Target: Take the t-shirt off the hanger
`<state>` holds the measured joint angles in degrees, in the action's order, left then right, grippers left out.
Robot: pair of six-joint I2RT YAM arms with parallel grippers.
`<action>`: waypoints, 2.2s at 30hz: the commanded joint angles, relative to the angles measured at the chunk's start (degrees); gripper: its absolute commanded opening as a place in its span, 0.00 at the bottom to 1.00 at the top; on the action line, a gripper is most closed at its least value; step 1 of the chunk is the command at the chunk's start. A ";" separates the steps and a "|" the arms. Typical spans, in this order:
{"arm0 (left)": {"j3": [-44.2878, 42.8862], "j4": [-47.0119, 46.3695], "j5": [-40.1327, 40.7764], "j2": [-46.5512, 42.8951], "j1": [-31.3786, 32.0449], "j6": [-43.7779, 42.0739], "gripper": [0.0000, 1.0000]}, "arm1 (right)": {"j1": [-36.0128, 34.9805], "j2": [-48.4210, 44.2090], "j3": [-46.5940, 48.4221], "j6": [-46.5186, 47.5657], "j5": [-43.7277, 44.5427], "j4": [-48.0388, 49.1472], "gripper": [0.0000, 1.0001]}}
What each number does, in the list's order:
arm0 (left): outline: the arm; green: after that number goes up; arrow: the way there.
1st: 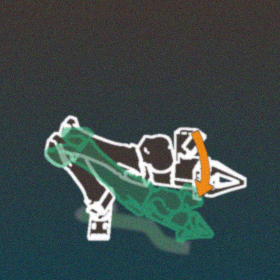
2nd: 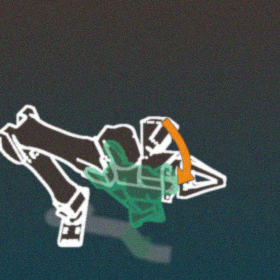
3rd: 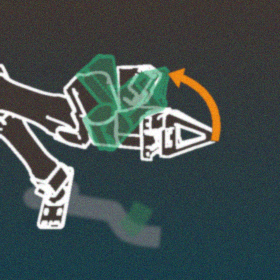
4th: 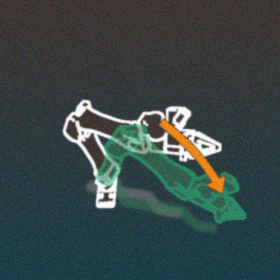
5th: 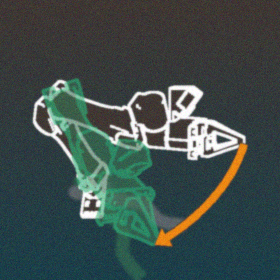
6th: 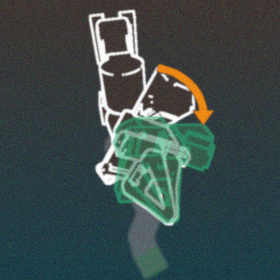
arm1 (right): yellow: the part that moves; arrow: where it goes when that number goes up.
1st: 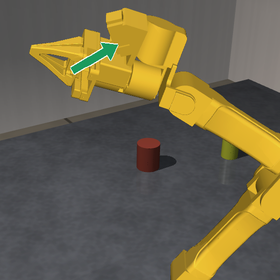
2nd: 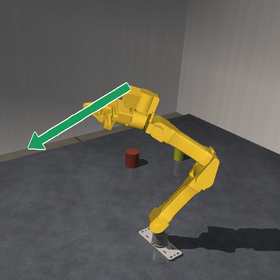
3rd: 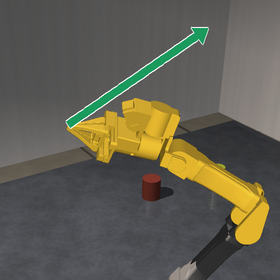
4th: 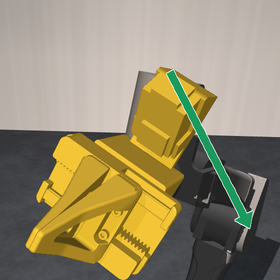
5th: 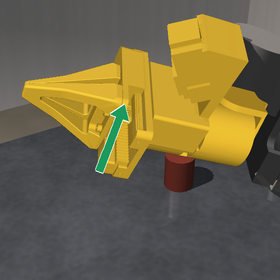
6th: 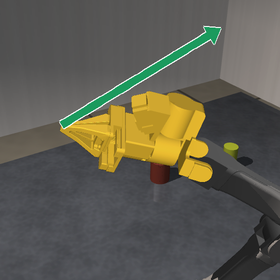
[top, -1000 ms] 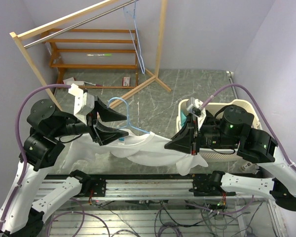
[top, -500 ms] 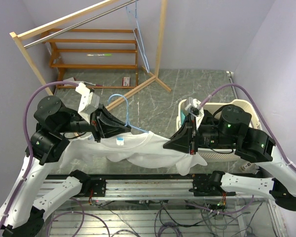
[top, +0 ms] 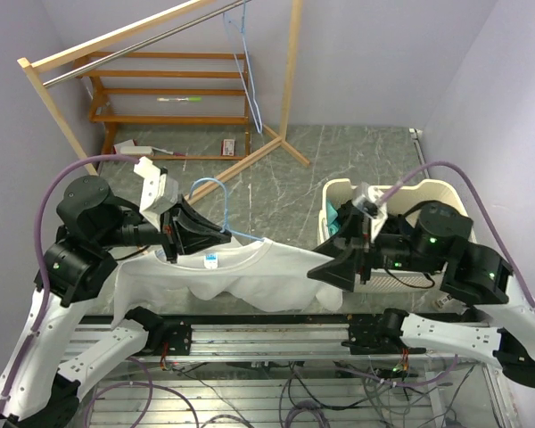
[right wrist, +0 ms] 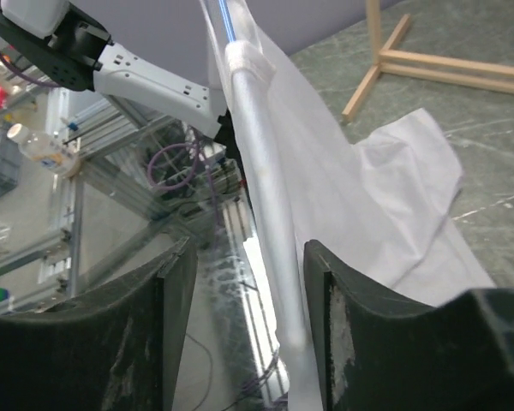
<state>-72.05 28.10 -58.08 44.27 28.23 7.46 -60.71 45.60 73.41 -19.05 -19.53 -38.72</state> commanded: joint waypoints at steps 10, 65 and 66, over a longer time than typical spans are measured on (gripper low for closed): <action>-6.96 5.88 1.76 -2.43 0.20 -1.96 0.07 | 0.15 -8.10 -2.88 2.54 5.90 -7.73 0.64; -1.17 5.76 2.90 0.07 0.25 -5.48 0.07 | 0.17 -3.75 8.45 5.93 5.31 -9.47 0.37; -0.80 5.29 1.50 0.81 0.20 -5.45 0.07 | 0.19 -2.24 8.84 6.57 5.41 -9.12 0.37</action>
<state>-73.71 38.50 -49.08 43.27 28.25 2.15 -60.71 39.24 80.09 -16.36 -11.51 -51.53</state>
